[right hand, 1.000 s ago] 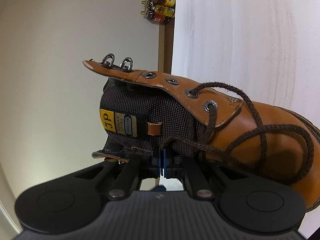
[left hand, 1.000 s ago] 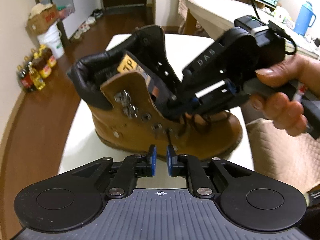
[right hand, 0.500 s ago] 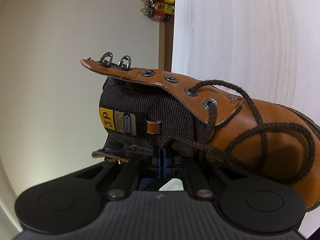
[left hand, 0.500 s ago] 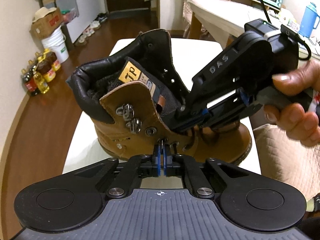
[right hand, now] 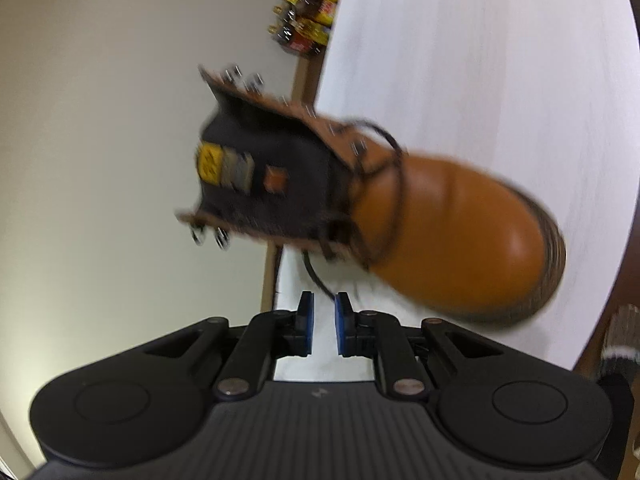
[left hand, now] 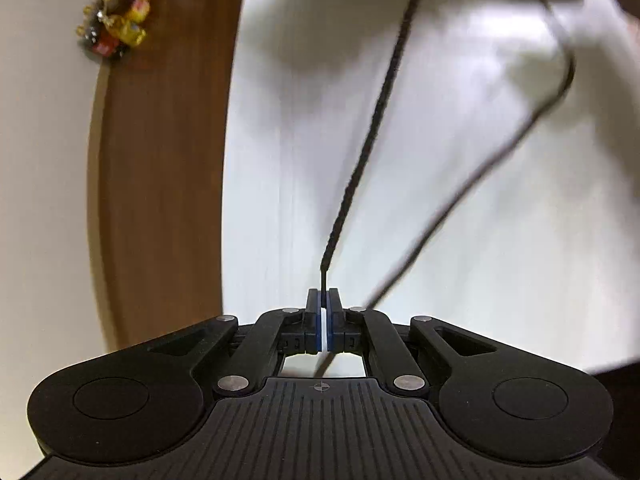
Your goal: Lace up shoes with both hands
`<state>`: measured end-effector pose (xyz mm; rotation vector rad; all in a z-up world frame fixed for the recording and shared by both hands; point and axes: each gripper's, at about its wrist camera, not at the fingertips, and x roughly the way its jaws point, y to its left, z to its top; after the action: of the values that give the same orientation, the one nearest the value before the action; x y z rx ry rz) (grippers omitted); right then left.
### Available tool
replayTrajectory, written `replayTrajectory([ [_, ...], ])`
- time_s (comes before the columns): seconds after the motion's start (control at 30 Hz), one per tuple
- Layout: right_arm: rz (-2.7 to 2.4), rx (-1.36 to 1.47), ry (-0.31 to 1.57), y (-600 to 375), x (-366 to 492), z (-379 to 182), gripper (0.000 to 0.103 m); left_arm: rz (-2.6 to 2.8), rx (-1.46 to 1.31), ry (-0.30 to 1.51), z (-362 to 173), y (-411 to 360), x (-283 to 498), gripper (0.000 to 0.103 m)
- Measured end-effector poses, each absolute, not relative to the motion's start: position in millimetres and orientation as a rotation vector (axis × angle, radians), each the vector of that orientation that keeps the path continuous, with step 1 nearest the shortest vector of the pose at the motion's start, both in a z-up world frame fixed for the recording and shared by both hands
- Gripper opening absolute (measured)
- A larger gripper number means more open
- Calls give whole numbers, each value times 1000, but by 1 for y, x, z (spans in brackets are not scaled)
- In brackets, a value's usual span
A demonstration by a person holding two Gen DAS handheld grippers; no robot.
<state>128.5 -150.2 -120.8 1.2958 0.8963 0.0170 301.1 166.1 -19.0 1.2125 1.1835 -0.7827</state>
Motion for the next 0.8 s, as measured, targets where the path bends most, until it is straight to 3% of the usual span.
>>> replayTrajectory([
  [0.5, 81, 1112, 1001, -37, 183, -131, 14, -707, 1161, 1204, -27, 247, 339, 2],
  [0.8, 399, 445, 1074, 74, 235, -110, 25, -770, 929, 1195, -16, 273, 357, 9],
])
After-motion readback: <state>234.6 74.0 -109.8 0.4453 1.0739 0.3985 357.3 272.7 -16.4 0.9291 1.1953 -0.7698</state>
